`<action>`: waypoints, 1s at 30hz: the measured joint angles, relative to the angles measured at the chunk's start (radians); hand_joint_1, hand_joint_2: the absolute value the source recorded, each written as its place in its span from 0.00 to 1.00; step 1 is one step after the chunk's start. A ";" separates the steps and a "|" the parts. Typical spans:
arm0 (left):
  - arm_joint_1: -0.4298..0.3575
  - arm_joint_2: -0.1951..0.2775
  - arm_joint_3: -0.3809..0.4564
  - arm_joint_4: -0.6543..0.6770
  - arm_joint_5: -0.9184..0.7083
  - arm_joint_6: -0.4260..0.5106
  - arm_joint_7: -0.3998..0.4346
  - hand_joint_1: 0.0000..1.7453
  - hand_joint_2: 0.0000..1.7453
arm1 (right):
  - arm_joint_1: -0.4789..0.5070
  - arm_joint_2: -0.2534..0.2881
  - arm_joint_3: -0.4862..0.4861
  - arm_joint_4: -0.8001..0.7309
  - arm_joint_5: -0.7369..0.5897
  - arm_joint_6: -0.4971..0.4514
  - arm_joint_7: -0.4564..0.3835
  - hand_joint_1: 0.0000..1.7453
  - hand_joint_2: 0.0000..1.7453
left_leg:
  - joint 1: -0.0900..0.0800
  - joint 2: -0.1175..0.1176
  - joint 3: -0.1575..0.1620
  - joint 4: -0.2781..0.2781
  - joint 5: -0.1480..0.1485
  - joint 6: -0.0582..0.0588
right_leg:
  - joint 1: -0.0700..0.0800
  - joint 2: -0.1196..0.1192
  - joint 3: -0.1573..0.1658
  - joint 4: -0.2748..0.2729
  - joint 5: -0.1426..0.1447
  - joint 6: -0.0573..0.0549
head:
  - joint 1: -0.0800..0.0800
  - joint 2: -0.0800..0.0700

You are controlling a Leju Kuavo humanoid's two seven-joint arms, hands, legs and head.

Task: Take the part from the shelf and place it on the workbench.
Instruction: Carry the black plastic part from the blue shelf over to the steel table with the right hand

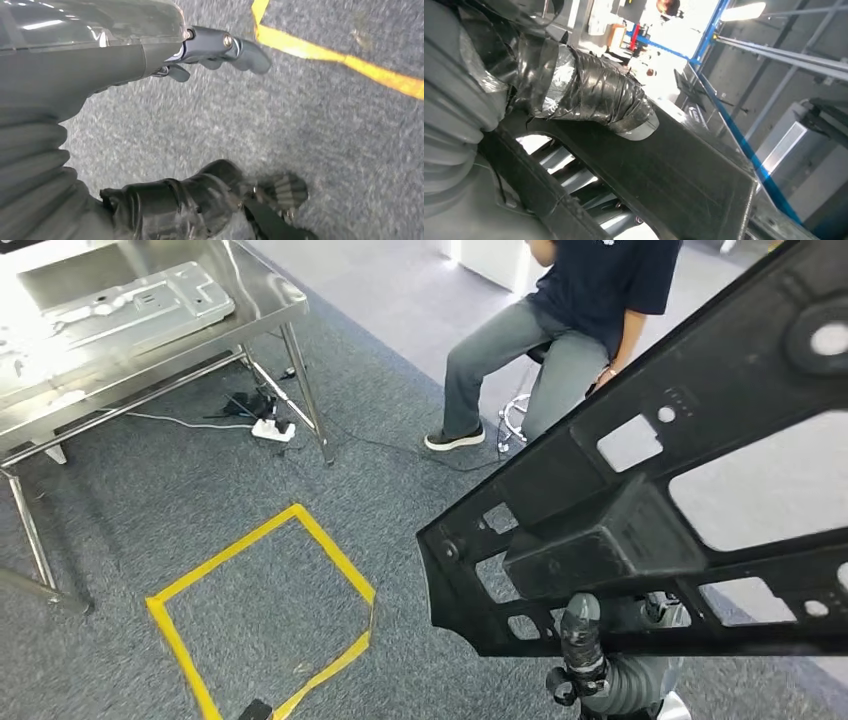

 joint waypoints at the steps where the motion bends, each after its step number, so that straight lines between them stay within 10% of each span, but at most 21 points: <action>1: 0.003 -0.001 0.000 0.000 -0.002 0.000 0.000 0.00 1.00 | -0.001 0.000 0.000 0.000 -0.004 -0.001 -0.003 1.00 1.00 | 0.000 0.013 -0.003 0.005 -0.003 -0.005 | -0.001 -0.008 0.004 -0.005 0.002 -0.006 | 0.000 0.000; 4: 0.001 -0.004 0.000 0.000 -0.013 0.001 0.001 0.00 1.00 | -0.001 0.003 0.000 0.000 -0.038 -0.003 -0.023 1.00 1.00 | -0.001 0.100 -0.055 0.114 -0.059 -0.020 | 0.000 -0.034 0.019 -0.019 0.004 -0.020 | -0.011 0.000; 7: -0.005 -0.006 0.000 -0.001 -0.023 0.001 0.009 0.00 1.00 | 0.001 0.003 -0.002 0.000 -0.082 -0.003 -0.042 1.00 1.00 | 0.007 0.125 -0.135 0.255 -0.098 -0.029 | 0.004 -0.056 0.024 -0.021 -0.001 -0.025 | -0.014 0.000; 12: -0.012 -0.009 0.000 -0.001 -0.028 0.002 0.018 0.00 1.00 | 0.000 0.003 -0.010 0.001 -0.135 0.005 -0.054 1.00 1.00 | 0.005 0.129 -0.023 0.015 0.023 -0.020 | 0.006 -0.068 0.037 -0.022 -0.014 -0.015 | -0.014 0.000; 17: -0.017 -0.011 0.000 -0.001 -0.028 0.003 0.019 0.00 1.00 | -0.002 0.003 -0.017 0.001 -0.149 0.009 -0.057 1.00 1.00 | -0.003 0.128 0.009 -0.030 0.019 0.005 | 0.003 -0.069 0.040 -0.014 -0.031 0.011 | -0.013 0.000; 22: -0.020 -0.012 0.000 -0.001 -0.028 0.003 0.018 0.00 1.00 | -0.005 0.003 -0.024 0.005 -0.140 0.018 -0.045 1.00 1.00 | -0.002 0.118 0.024 -0.039 0.014 0.026 | 0.006 -0.067 -0.100 0.240 -0.130 0.014 | -0.005 0.000; 27: -0.021 -0.015 0.000 -0.001 -0.030 0.003 0.020 0.00 1.00 | -0.010 0.001 -0.024 0.010 -0.084 0.004 -0.006 1.00 1.00 | 0.001 0.072 0.019 -0.008 -0.006 0.012 | -0.004 -0.016 -0.023 0.035 0.001 0.014 | -0.004 0.000; 30: -0.023 -0.016 0.000 -0.001 -0.033 0.001 0.022 0.00 1.00 | -0.012 0.001 -0.024 0.010 -0.069 0.000 0.004 1.00 1.00 | 0.002 0.046 0.006 0.000 -0.005 -0.005 | -0.001 -0.006 -0.007 0.001 0.005 0.005 | -0.004 0.000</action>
